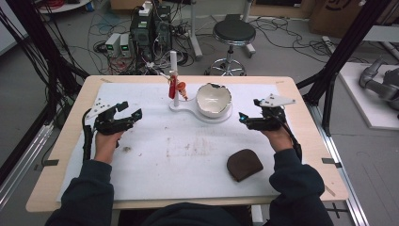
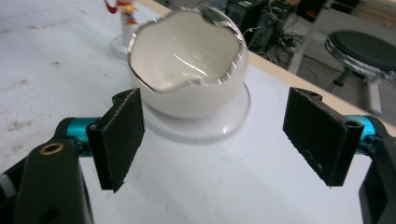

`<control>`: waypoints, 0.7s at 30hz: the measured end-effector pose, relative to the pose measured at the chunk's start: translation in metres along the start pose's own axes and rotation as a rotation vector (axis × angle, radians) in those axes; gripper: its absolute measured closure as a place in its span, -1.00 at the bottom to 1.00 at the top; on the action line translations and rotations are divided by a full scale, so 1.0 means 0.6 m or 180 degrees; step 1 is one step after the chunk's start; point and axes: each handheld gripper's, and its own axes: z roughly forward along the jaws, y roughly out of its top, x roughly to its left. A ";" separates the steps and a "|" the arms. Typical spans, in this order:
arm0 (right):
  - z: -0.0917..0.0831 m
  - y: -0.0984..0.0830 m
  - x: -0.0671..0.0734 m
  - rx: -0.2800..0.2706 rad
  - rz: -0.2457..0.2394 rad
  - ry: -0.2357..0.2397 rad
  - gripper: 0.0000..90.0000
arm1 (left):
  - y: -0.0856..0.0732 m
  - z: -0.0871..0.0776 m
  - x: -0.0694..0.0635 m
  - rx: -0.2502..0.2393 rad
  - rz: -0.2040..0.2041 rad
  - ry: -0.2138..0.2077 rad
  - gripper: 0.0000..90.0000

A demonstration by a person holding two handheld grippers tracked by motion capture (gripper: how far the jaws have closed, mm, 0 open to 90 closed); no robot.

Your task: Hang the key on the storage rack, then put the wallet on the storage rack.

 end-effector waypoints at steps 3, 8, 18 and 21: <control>-0.009 -0.026 -0.010 -0.0019 0.0194 -0.0061 -0.54 | -0.001 0.002 -0.002 0.0003 0.0029 -0.0068 -0.57; -0.006 -0.044 -0.027 0.0093 0.0339 -0.0149 -0.54 | -0.002 0.004 -0.003 0.0042 0.0017 -0.0105 -0.57; -0.011 -0.052 -0.028 0.0122 0.0365 -0.0149 -0.54 | -0.007 0.009 -0.001 0.0146 -0.0024 -0.0078 -0.57; -0.011 -0.054 -0.028 0.0137 0.0368 -0.0143 -0.54 | -0.008 0.010 0.000 0.0149 -0.0050 -0.0093 -0.57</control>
